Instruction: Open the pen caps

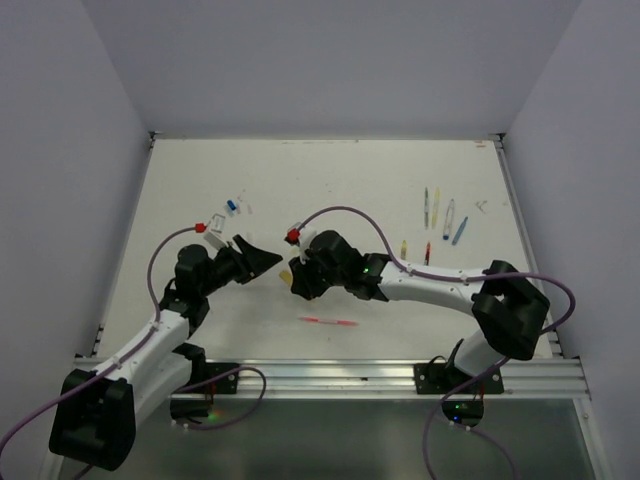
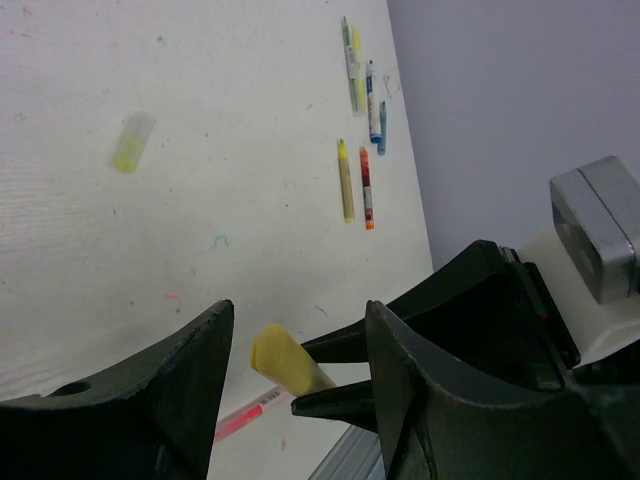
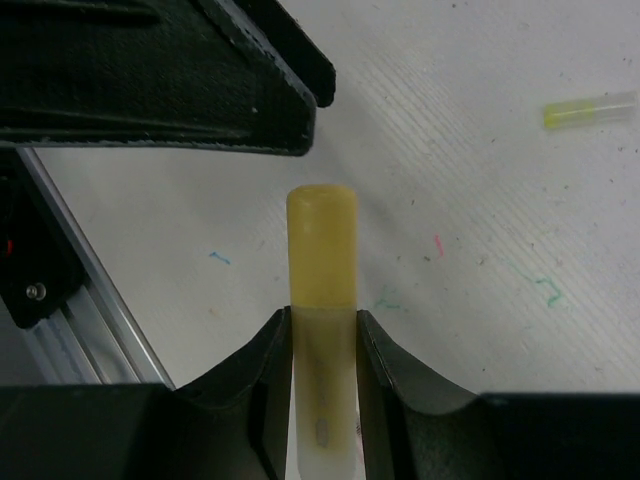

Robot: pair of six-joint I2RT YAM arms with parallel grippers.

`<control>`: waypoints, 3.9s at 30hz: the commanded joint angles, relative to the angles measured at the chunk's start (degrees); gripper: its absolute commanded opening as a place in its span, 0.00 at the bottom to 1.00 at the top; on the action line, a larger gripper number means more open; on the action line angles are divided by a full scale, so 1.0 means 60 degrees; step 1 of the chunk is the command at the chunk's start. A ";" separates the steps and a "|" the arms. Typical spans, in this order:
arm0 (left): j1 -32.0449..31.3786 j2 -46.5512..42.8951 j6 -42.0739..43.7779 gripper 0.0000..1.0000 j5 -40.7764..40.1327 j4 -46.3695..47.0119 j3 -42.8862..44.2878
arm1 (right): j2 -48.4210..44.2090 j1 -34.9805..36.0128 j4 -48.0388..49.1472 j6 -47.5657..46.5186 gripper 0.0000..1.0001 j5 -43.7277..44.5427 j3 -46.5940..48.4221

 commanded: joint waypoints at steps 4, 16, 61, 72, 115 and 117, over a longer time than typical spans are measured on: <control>-0.0190 0.0065 0.0015 0.59 -0.0280 0.0499 -0.0121 | -0.0633 0.0210 0.0333 0.0167 0.00 0.0315 0.0691; -0.0234 -0.0023 -0.0117 0.57 -0.0031 0.0705 -0.0253 | -0.0150 0.0562 0.0405 0.0240 0.00 0.0521 0.1336; -0.0234 -0.0506 -0.0424 0.00 -0.0426 0.0235 0.0246 | 0.0216 0.0913 0.1285 0.0211 0.39 0.1179 -0.0071; -0.0234 -0.0316 -0.0380 0.04 -0.0280 0.0323 0.0172 | 0.0583 0.0899 0.1299 0.0327 0.00 0.1311 0.0398; 0.2152 0.1982 0.0277 0.00 0.0247 0.0808 0.2031 | -0.0528 0.1426 0.0494 0.1470 0.00 0.2498 -0.1607; 0.2227 0.2101 0.0381 0.00 0.0204 0.0603 0.2398 | -0.0866 0.1412 0.0494 0.1456 0.00 0.2455 -0.1784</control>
